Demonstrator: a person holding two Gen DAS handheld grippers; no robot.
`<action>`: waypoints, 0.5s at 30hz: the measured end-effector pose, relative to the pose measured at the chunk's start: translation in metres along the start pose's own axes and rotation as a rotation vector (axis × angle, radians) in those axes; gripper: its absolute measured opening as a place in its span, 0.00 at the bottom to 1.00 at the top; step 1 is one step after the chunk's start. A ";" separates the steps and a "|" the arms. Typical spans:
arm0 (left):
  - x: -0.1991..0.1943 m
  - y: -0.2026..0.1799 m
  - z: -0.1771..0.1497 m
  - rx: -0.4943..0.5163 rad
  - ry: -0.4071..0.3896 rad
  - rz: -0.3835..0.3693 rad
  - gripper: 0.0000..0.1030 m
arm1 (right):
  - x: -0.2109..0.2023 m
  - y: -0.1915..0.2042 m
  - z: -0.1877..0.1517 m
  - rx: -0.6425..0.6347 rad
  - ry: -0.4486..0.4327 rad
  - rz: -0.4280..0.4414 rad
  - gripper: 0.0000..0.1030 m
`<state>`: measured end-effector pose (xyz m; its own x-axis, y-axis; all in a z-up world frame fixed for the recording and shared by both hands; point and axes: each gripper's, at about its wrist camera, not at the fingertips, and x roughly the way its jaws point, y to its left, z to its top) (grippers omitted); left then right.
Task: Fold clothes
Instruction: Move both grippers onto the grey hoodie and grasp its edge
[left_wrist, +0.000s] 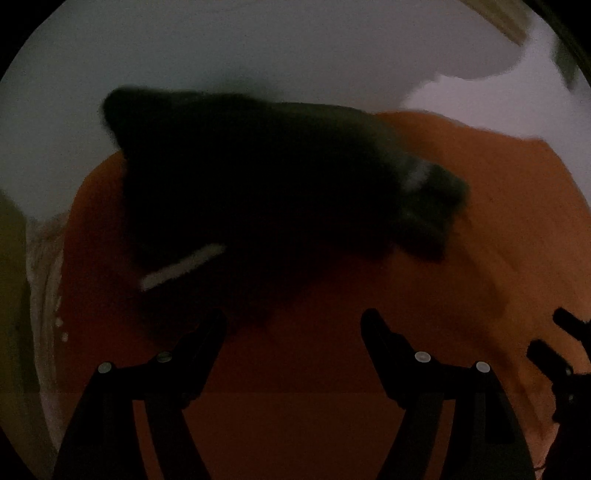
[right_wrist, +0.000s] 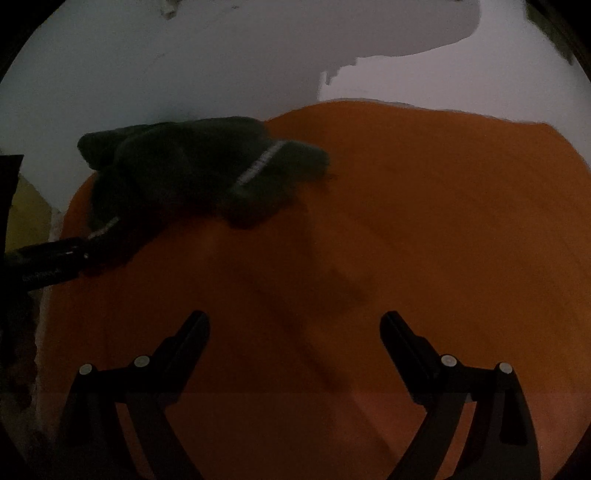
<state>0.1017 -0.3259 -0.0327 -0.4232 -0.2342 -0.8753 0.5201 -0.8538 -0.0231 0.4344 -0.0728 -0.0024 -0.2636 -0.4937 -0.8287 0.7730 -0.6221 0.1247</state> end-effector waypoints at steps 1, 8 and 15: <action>0.002 0.012 0.003 -0.032 0.001 -0.004 0.74 | 0.009 0.010 0.011 -0.017 -0.002 0.018 0.90; 0.017 0.061 0.015 -0.106 -0.004 0.070 0.74 | 0.075 0.074 0.072 -0.050 -0.006 0.134 0.90; 0.016 0.096 0.018 -0.120 -0.016 0.042 0.74 | 0.127 0.115 0.101 -0.006 -0.010 0.222 0.90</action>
<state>0.1318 -0.4195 -0.0402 -0.4104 -0.2773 -0.8687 0.6223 -0.7815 -0.0446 0.4318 -0.2687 -0.0385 -0.0923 -0.6240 -0.7760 0.8160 -0.4940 0.3002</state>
